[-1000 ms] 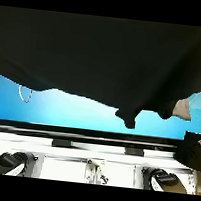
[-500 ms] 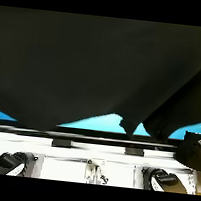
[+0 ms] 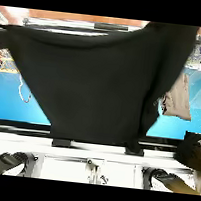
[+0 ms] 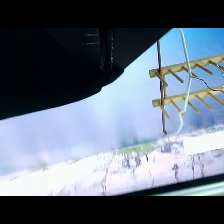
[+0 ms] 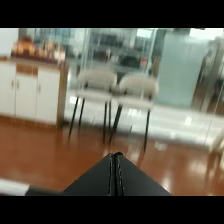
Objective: Fold the shirts.
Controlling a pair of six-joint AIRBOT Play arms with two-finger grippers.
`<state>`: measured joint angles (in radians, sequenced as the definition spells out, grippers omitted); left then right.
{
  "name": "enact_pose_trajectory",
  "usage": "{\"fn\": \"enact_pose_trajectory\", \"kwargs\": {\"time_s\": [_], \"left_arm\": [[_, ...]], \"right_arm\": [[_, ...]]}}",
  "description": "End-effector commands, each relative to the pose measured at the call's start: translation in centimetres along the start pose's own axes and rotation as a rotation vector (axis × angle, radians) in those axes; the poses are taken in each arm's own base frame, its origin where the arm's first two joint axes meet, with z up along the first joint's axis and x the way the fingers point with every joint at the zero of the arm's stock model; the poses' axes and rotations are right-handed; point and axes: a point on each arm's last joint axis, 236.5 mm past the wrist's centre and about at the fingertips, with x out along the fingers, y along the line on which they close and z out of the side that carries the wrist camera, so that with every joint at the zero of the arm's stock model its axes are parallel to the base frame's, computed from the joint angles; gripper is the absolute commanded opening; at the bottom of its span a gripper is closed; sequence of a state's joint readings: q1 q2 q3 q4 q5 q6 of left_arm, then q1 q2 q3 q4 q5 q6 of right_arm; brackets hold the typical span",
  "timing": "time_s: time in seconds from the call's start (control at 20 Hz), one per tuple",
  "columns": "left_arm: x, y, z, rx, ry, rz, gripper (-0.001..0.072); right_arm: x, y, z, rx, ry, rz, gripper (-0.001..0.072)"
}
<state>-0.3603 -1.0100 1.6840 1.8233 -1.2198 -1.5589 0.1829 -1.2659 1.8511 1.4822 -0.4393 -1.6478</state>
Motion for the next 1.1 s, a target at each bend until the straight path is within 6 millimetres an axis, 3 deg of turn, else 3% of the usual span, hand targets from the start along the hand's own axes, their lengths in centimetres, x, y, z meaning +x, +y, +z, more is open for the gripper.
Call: {"fn": "enact_pose_trajectory", "kwargs": {"time_s": [0.0, 0.15, 0.25, 0.35, 0.45, 0.5, 0.55, 0.6, 0.65, 0.8, 1.05], "left_arm": [[9.8, -2.0, -2.4, 0.127, 0.115, 0.001, 0.0037], [17.3, -3.2, -8.2, 0.123, 0.314, -0.005, 0.0038], [20.6, -4.2, -12.7, 0.109, 0.459, -0.008, 0.0038], [22.4, -5.3, -17.1, 0.084, 0.609, -0.007, 0.0038], [23.0, -6.7, -21.0, 0.042, 0.749, -0.02, 0.0039], [22.7, -7.6, -22.6, 0.018, 0.817, -0.042, 0.0045], [22.2, -8.7, -24.1, -0.001, 0.887, -0.077, 0.0172], [21.4, -9.1, -25.0, -0.007, 0.943, -0.092, 0.0436], [20.5, -9.0, -25.6, -0.008, 0.987, -0.093, 0.0623], [17.6, -8.6, -25.8, -0.017, 1.074, -0.12, 0.0607], [13.9, -13.4, -21.8, -0.253, 1.003, -0.468, 0.0611]], "right_arm": [[5.9, 2.0, -11.5, 0.112, 0.222, 0.019, 0.006], [8.2, 3.5, -20.9, 0.267, 0.415, 0.0, 0.006], [8.1, 4.7, -27.4, 0.314, 0.585, -0.008, 0.0061], [6.8, 5.7, -33.5, 0.314, 0.77, -0.014, 0.0061], [5.1, 6.2, -37.4, 0.306, 0.91, -0.022, 0.0062], [4.5, 6.6, -38.3, 0.316, 0.952, -0.018, 0.0091], [3.9, 6.9, -38.5, 0.329, 0.977, -0.01, 0.0207], [3.4, 7.1, -38.1, 0.313, 0.993, 0.013, 0.0425], [2.9, 7.0, -37.4, 0.275, 0.999, 0.032, 0.0501], [0.6, 3.4, -35.2, 0.122, 1.036, -0.018, 0.0501], [-8.6, -3.8, -36.6, 0.152, 1.373, -0.113, 0.0499]]}}
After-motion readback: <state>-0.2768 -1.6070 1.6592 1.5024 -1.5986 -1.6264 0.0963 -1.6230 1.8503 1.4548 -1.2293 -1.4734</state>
